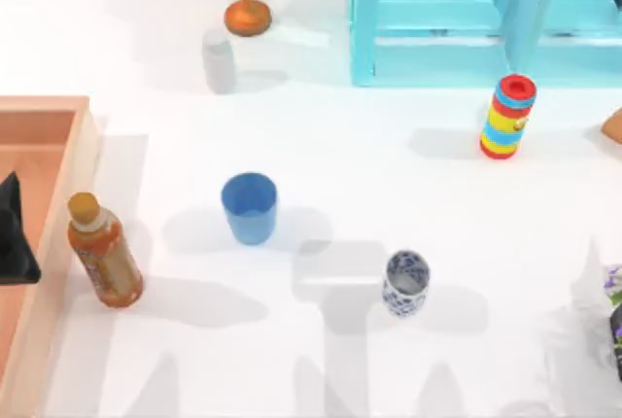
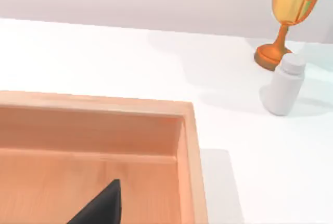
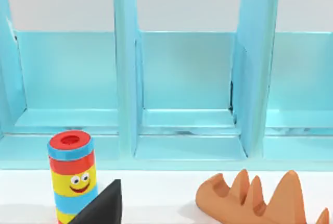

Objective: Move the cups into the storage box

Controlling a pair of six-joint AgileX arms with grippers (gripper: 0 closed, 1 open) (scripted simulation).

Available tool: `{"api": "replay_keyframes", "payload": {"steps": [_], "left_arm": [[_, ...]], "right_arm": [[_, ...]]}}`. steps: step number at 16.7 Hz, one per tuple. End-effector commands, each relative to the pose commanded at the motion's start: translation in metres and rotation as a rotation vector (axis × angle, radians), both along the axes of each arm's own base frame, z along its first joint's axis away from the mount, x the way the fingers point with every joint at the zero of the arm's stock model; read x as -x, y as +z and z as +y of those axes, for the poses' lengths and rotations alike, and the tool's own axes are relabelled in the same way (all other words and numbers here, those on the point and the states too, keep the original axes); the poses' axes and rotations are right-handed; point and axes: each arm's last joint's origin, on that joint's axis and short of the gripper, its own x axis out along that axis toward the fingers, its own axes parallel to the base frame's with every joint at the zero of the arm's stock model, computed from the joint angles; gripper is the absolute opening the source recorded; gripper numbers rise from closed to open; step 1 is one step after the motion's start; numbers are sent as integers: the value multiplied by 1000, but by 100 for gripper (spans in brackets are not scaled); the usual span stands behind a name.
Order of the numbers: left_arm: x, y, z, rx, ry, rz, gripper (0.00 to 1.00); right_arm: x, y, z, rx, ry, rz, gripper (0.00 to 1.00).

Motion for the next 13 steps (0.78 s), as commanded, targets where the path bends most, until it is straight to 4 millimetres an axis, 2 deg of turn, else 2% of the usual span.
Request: {"api": "replay_keyframes", "payload": {"steps": [3,7,10,13], "left_arm": [[-25,30,-6,44,-18,217,100],[-81,55,-23,66,-17,570,100],[-131,55,-46,41,1,838,100],[-179,45,-80,-12,20,1061,100]], "right_arm": [[0,0,0,0,0,0,100],[0,0,0,0,0,0,100],[0,0,0,0,0,0,100],[0,0,0,0,0,0,100]]}}
